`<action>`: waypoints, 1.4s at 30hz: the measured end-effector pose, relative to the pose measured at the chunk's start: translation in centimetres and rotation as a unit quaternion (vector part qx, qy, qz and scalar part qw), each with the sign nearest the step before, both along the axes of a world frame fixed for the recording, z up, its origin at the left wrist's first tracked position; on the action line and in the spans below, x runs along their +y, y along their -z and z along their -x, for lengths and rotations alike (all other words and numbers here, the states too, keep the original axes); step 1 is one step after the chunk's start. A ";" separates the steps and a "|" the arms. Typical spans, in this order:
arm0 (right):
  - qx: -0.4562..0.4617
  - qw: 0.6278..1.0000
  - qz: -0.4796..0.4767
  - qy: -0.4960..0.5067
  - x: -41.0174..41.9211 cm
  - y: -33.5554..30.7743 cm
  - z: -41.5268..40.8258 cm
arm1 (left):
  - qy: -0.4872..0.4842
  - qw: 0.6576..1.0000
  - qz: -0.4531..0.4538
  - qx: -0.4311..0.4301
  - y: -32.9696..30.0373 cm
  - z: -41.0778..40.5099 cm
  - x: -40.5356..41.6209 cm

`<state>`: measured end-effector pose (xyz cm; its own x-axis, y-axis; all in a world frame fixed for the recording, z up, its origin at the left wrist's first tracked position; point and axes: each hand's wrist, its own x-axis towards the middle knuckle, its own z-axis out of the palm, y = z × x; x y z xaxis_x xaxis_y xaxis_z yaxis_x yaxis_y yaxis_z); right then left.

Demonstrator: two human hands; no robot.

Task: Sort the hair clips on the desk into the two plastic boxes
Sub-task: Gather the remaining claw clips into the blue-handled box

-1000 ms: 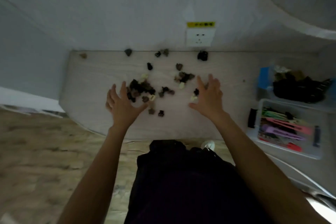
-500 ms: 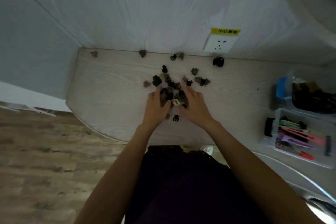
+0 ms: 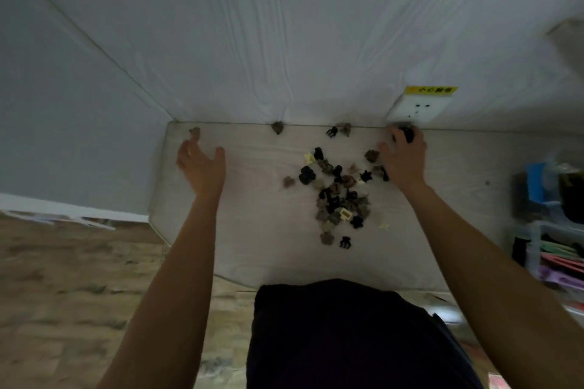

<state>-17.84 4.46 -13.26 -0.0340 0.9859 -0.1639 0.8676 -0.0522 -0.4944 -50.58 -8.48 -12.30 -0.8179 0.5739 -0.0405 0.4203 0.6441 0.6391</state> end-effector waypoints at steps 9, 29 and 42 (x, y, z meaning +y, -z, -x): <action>-0.041 0.987 -0.033 -0.153 -0.8 0.0 9.5 | 0.045 0.997 0.065 0.005 1.5 2.2 5.2; 0.132 0.987 0.062 -0.067 -6.4 0.5 0.0 | 0.360 0.922 -0.047 -0.135 2.3 -15.8 2.3; 0.000 0.971 0.166 -0.170 -13.1 -1.6 -5.2 | 0.316 0.931 0.100 -0.152 -0.6 -13.5 -4.9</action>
